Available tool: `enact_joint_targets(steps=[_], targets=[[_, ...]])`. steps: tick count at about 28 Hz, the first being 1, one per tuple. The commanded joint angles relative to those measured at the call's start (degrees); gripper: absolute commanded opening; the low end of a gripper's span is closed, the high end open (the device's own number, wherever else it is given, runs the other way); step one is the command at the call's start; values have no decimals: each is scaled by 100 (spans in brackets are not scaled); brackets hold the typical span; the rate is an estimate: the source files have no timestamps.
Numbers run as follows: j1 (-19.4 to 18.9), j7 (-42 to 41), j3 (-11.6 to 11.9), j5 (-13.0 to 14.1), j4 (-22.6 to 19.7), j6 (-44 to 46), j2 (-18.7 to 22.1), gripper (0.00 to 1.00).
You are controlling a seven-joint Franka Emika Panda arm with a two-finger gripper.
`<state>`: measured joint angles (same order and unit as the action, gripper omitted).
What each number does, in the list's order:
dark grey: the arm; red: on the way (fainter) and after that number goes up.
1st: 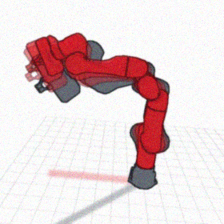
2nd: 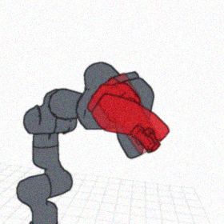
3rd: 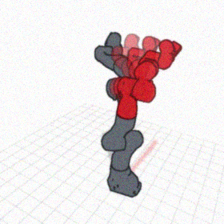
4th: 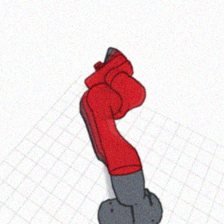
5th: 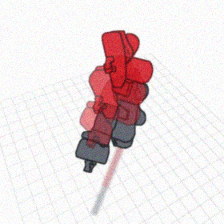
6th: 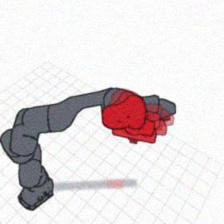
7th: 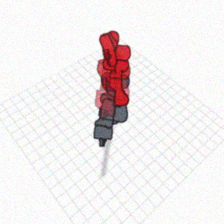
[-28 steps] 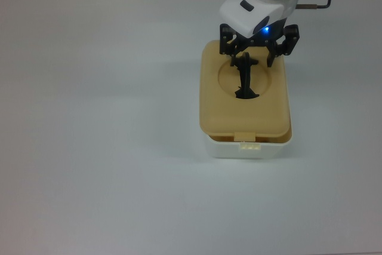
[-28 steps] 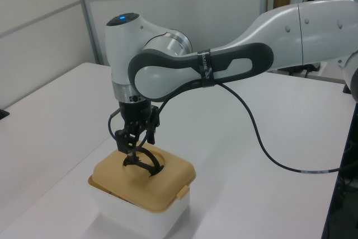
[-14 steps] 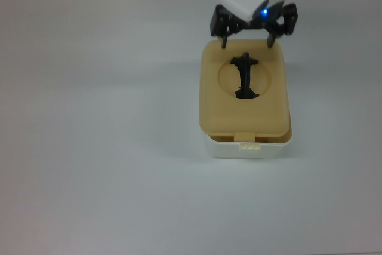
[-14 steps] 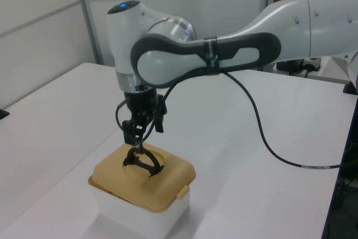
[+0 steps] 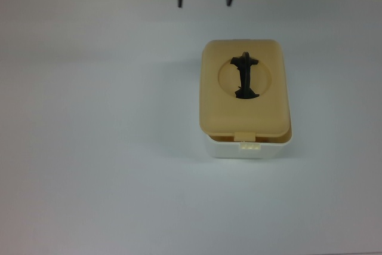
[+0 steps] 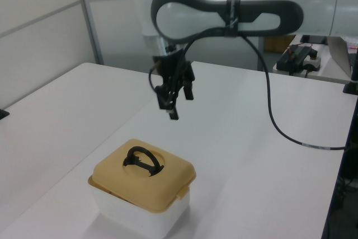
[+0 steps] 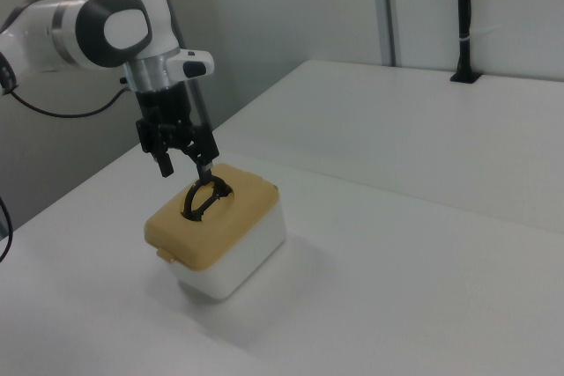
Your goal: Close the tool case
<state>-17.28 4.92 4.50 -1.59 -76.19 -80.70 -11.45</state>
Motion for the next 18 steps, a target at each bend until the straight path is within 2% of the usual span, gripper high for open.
enact_joint_targets(steps=[1, 10, 18], targets=[[-65, -343, 436, 151, -37, 203, 195, 100], [-65, -677, 955, 151, -116, 195, 318, 100], [-65, -791, 1176, 142, -116, 177, 318, 100]])
